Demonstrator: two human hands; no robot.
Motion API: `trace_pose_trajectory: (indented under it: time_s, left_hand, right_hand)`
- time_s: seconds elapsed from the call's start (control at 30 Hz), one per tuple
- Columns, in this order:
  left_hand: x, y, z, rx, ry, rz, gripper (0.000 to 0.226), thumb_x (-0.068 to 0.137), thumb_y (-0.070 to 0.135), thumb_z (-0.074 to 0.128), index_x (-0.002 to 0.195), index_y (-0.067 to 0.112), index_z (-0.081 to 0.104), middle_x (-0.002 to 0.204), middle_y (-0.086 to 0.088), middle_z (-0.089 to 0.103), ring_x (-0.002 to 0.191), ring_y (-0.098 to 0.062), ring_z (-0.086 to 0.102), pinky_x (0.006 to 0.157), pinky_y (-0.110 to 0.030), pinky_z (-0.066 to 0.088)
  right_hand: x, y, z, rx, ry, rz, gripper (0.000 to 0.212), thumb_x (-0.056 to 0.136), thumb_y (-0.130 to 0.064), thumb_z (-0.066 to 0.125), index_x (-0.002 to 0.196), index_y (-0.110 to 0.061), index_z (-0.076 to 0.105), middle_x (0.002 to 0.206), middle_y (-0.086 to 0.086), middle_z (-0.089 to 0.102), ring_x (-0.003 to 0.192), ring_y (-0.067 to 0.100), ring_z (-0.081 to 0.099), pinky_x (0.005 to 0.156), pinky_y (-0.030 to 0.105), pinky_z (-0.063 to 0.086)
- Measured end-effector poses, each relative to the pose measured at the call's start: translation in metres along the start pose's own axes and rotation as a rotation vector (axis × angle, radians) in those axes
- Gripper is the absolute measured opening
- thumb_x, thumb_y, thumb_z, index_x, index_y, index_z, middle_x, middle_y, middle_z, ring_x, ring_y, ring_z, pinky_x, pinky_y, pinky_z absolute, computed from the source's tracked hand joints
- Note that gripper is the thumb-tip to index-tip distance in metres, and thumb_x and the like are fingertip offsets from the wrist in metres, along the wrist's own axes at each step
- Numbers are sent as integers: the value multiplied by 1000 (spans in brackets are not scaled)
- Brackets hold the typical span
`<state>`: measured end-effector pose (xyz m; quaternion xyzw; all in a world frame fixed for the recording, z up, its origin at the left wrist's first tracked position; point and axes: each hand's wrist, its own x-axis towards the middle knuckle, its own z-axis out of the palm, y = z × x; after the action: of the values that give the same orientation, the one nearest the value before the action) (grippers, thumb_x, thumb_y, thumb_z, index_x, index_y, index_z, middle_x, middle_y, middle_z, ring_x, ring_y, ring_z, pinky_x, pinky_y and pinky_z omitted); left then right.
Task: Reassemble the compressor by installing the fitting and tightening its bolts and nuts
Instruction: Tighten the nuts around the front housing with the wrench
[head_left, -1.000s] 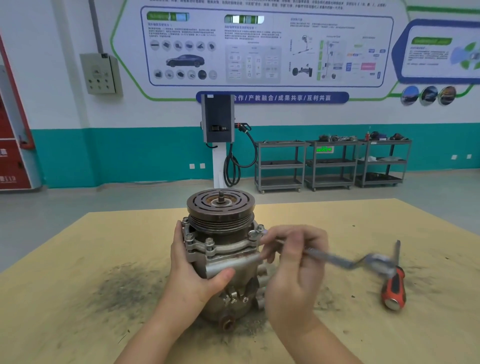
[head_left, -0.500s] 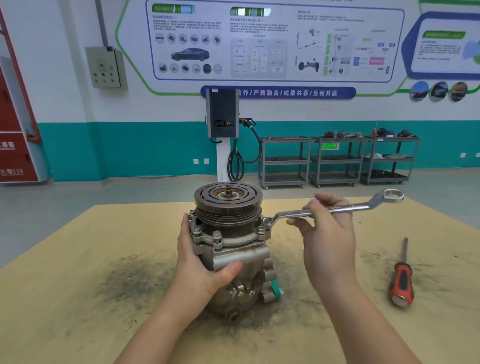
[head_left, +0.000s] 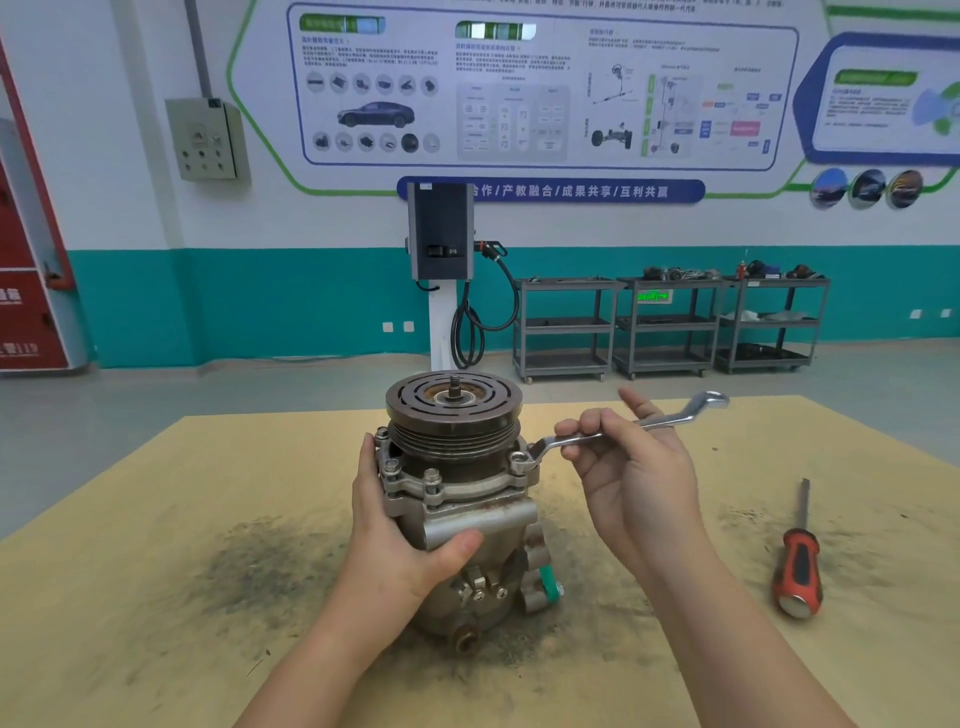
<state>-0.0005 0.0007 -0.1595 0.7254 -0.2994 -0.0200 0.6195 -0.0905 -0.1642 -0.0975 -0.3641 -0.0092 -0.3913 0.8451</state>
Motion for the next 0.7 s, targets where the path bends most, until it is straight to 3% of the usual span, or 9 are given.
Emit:
trace_pose_trajectory:
  time_s: [0.17,0.27,0.37,0.53,0.6,0.7]
  left_hand:
    - [1,-2,-3,-5,11,39,129,43,49,85,132,67,-6,155,13,25,138,-8,35,114,-29,25]
    - [3,-4,-7,-17,-19,51,126,42,47,88,121,80,-3,153,17,28,135,-6,39,112,-28,29]
    - [3,-5,-9,-9,-22,56,124,39,56,87,116,84,-5,152,21,25,135,-5,38,109,-24,28]
    - [4,-4,-6,14,9,58,123,39,61,84,116,83,-10,155,20,20,138,-6,33,112,-26,23]
    - [3,-4,-4,11,17,66,126,40,62,89,115,84,-10,156,19,20,138,-7,32,113,-28,23]
    - [3,-4,-3,2,30,78,125,42,55,86,120,80,-8,156,12,24,138,-6,36,117,-33,27]
  right_hand:
    - [24,-5,2,9,-73,290,25,96,6,35,112,-12,42,57,6,52,53,21,60,42,24,46]
    - [20,-1,0,23,-39,238,33,96,9,38,117,-15,41,63,9,56,55,21,62,43,23,48]
    - [1,2,-10,98,-11,130,27,98,4,39,112,-18,42,66,9,60,62,22,67,51,25,54]
    - [-36,12,-16,-125,-115,-333,4,100,-16,42,103,-17,42,82,12,67,87,33,70,72,32,58]
    - [-50,22,-18,-378,-238,-628,7,100,-30,47,105,-25,47,97,11,67,97,33,68,81,37,57]
    - [-55,35,-18,-850,-457,-988,11,102,-28,44,104,-20,52,105,6,62,104,23,63,86,36,55]
